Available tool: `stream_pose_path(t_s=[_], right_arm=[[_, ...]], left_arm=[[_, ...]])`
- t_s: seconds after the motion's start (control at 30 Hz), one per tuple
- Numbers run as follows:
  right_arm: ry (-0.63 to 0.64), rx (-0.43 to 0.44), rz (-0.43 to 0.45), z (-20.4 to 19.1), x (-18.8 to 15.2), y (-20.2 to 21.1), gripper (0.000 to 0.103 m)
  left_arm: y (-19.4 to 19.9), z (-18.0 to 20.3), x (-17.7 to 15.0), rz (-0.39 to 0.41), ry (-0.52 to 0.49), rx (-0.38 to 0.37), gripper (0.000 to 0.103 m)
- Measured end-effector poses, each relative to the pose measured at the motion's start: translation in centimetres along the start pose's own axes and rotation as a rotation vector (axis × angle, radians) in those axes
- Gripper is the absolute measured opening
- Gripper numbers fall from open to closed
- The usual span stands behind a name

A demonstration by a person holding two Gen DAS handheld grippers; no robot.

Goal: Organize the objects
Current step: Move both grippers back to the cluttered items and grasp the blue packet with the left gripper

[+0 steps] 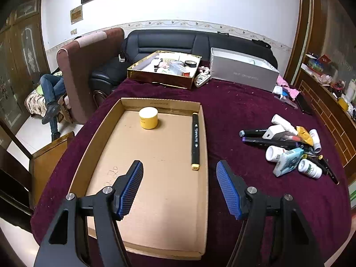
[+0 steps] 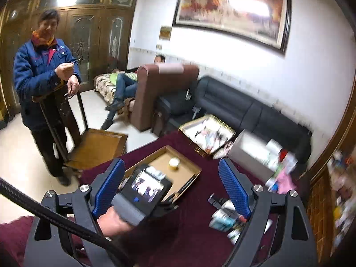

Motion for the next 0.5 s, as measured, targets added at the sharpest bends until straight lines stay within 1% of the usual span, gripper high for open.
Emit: stream_pose_path(t_s=[0.03, 0.1, 0.17, 0.2, 0.27, 0.3, 0.37, 0.4, 0.43, 0.5], right_arm=[[-0.025, 0.023, -0.022, 0.4, -0.3, -0.5, 0.087], [-0.059, 0.015, -0.08, 1.0, -1.7, -2.1, 0.087], [-0.032, 0.054, -0.114, 0.7, -3.2, -3.7, 0.087], [-0.032, 0.058, -0.137, 0.9, -4.2, -4.8, 0.087], [-0.093, 0.096, -0.226, 2.9, -7.1, -9.0, 0.087], [-0.161, 0.134, -0.265, 4.8, -8.7, -11.1, 0.087], [-0.358, 0.21, -0.347, 9.7, -12.8, -15.9, 0.087], [-0.45, 0.224, -0.36, 12.1, -14.9, -17.8, 0.087], [-0.525, 0.216, -0.36, 14.0, -16.6, -19.0, 0.087], [-0.691, 0.15, -0.36, 18.3, -20.6, -20.8, 0.087]], left_arm=[[0.1, 0.1, -0.1, 0.003, 0.001, -0.002, 0.063], [0.1, 0.6, -0.1, 0.005, -0.01, 0.002, 0.063], [-0.2, 1.0, -0.1, -0.008, -0.024, 0.007, 0.063], [-0.3, 1.1, -0.1, -0.014, -0.024, 0.002, 0.063], [-0.5, 1.3, -0.1, -0.02, -0.017, -0.03, 0.063], [-0.7, 1.5, -0.2, -0.029, -0.02, -0.045, 0.063], [-1.2, 1.9, -0.4, -0.046, -0.024, -0.076, 0.063], [-1.4, 2.2, -0.6, -0.053, -0.029, -0.088, 0.063], [-1.7, 2.6, -0.8, -0.067, -0.042, -0.103, 0.063], [-2.6, 3.7, -1.1, -0.103, -0.072, -0.129, 0.063]])
Point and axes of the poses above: each gripper's, at about its wrist camera, not at the fingertips, and y roughly against the way its jaws point, z to its right, x to its top, the point moved 5 cm from there along -y, roughly the way its jaws point, and after that the axes turned 12 degrees about -z, right-handed, at the moved point
